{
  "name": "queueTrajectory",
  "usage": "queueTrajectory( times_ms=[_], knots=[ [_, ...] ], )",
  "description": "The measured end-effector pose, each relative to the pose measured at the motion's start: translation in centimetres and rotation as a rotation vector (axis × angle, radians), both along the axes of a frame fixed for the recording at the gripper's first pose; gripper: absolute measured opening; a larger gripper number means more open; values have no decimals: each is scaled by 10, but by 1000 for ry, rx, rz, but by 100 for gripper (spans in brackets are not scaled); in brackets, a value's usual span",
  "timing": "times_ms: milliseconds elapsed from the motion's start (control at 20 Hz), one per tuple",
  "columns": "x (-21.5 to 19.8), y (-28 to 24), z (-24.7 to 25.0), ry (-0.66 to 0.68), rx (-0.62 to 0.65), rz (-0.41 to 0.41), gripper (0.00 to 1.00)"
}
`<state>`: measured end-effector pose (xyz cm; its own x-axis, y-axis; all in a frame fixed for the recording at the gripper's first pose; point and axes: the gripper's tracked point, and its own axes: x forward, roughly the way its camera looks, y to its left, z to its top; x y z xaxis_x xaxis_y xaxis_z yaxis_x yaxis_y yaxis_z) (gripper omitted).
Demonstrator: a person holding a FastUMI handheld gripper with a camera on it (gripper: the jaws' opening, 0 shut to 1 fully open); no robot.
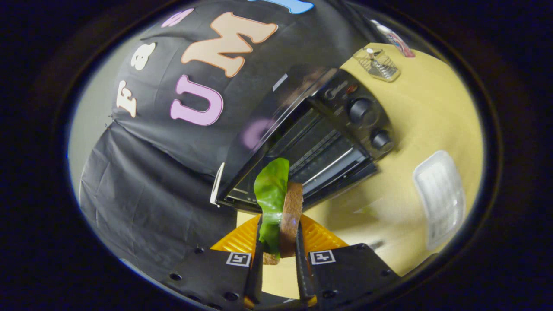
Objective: Open the toaster oven, put the food inside, and close the toaster oven door.
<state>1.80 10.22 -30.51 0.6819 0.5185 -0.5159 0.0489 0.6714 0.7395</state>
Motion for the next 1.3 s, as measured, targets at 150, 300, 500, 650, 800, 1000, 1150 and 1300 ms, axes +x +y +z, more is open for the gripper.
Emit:
queueTrajectory(
  times_ms=[150, 300, 500, 650, 800, 1000, 1150, 1300],
  knots=[
    [22, 15, -16, -10, 16, -45, 35],
    [44, 20, -21, -30, 30, -94, 35],
    [78, 17, -24, -73, 28, -154, 35],
    [96, 7, -33, -112, -29, -208, 35],
    [112, 0, -38, -157, -108, -235, 35],
    [126, -1, -41, -195, -198, -233, 37],
    [130, -9, -49, -203, -294, -229, 42],
    [131, -16, -55, -190, -361, -238, 48]
  ],
)
